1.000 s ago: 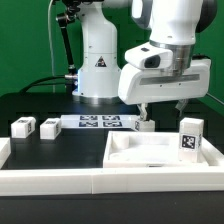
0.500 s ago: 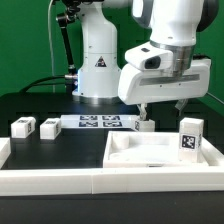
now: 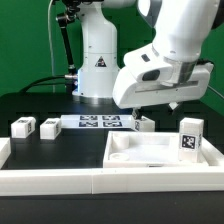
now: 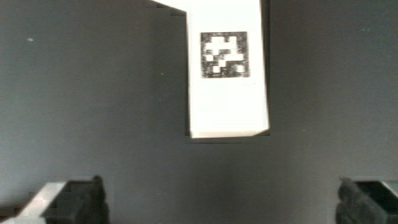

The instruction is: Assemble square table

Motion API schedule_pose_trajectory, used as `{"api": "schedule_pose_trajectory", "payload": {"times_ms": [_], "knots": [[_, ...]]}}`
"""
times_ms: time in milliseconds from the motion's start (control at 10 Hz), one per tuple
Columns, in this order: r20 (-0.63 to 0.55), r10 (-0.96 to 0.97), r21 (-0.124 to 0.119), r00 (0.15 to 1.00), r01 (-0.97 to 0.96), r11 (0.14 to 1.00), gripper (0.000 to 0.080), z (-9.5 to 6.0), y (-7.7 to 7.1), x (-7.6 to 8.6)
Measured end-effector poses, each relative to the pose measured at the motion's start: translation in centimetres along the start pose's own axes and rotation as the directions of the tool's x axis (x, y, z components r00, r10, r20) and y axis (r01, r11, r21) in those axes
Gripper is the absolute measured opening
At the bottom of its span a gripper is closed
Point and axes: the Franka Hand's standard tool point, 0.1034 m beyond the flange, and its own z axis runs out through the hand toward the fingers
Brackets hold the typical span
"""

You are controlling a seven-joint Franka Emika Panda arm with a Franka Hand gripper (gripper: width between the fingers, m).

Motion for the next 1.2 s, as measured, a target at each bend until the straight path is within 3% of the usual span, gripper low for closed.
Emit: {"api": "schedule_pose_trajectory", "payload": {"times_ms": [600, 800, 1200], "knots": [[0.373, 0.004, 0.026, 0.928, -0.015, 1.0, 0.0649, 1.3, 0.0, -0.5], [0.428, 0.005, 0.031, 0.904, -0.02, 0.999, 0.0649, 1.8, 0.1, -0.7], [0.412, 0.008, 0.031, 0.911, -0.023, 0.999, 0.0649, 2.7, 0.3, -0.5]]}}
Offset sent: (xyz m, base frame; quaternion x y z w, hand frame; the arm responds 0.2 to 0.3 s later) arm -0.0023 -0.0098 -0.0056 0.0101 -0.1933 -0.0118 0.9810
